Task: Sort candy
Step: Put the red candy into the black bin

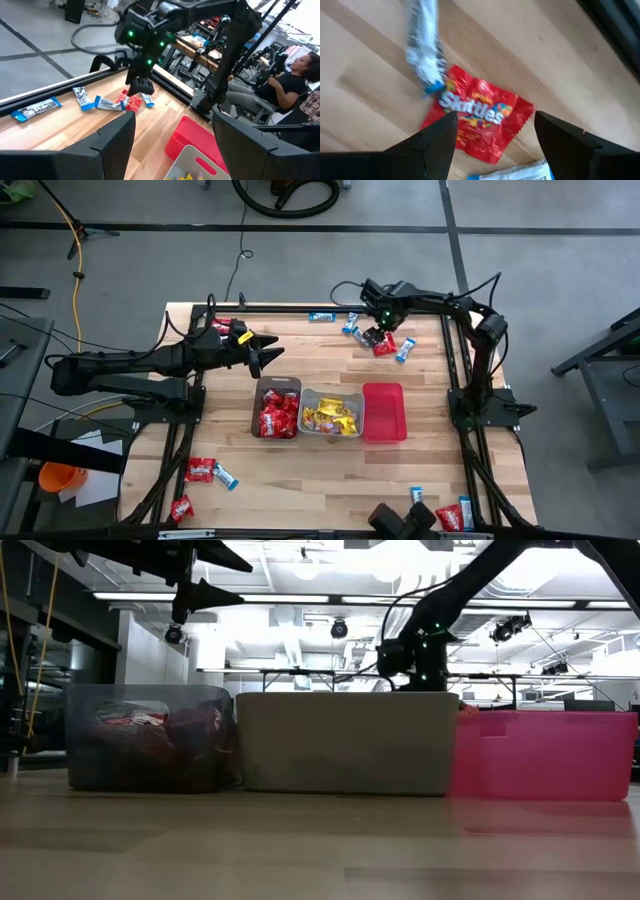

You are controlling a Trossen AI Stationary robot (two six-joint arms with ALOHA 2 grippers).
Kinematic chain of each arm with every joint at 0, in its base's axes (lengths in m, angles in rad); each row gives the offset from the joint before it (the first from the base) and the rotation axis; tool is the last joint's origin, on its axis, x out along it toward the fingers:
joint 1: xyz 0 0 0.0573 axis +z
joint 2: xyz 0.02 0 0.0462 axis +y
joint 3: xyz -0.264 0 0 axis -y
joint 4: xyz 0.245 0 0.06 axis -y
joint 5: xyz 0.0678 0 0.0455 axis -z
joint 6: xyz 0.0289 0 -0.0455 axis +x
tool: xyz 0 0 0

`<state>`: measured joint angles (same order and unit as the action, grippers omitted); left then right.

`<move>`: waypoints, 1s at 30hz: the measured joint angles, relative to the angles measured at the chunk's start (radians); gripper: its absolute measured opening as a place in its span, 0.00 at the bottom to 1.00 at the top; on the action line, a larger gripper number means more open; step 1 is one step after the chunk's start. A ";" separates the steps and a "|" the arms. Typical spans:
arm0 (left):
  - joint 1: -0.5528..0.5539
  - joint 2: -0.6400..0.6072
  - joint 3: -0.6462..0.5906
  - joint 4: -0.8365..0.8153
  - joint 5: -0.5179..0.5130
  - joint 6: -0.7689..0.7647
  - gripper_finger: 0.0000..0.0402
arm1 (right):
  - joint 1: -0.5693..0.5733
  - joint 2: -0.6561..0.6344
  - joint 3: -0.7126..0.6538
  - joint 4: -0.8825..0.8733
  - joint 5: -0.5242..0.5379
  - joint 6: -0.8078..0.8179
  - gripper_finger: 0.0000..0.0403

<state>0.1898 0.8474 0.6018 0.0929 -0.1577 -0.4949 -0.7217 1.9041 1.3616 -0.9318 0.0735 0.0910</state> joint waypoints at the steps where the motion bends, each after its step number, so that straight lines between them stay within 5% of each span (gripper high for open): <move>1: 0.000 0.000 0.000 0.000 0.000 0.000 0.63 | 0.006 0.000 -0.013 0.008 0.006 0.006 0.65; 6: 0.000 0.000 0.000 0.001 0.000 0.001 0.63 | 0.021 0.000 -0.094 0.123 0.075 0.025 0.65; 16: 0.000 -0.053 0.000 0.002 -0.001 0.015 0.63 | 0.020 -0.008 -0.163 0.188 0.014 0.096 0.62; 20: 0.000 -0.123 0.000 0.005 -0.002 0.088 0.63 | 0.020 -0.002 -0.168 0.154 0.020 0.111 0.45; 25: 0.000 -0.242 0.000 0.011 -0.027 0.200 0.63 | 0.021 -0.009 -0.144 0.095 -0.020 0.111 0.08; 30: 0.000 -0.331 0.000 0.010 -0.039 0.286 0.63 | 0.026 -0.105 -0.055 0.013 -0.044 0.154 0.06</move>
<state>0.1898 0.5164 0.6022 0.1028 -0.1970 -0.2092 -0.6957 1.7989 1.3066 -0.9187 0.0292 0.2454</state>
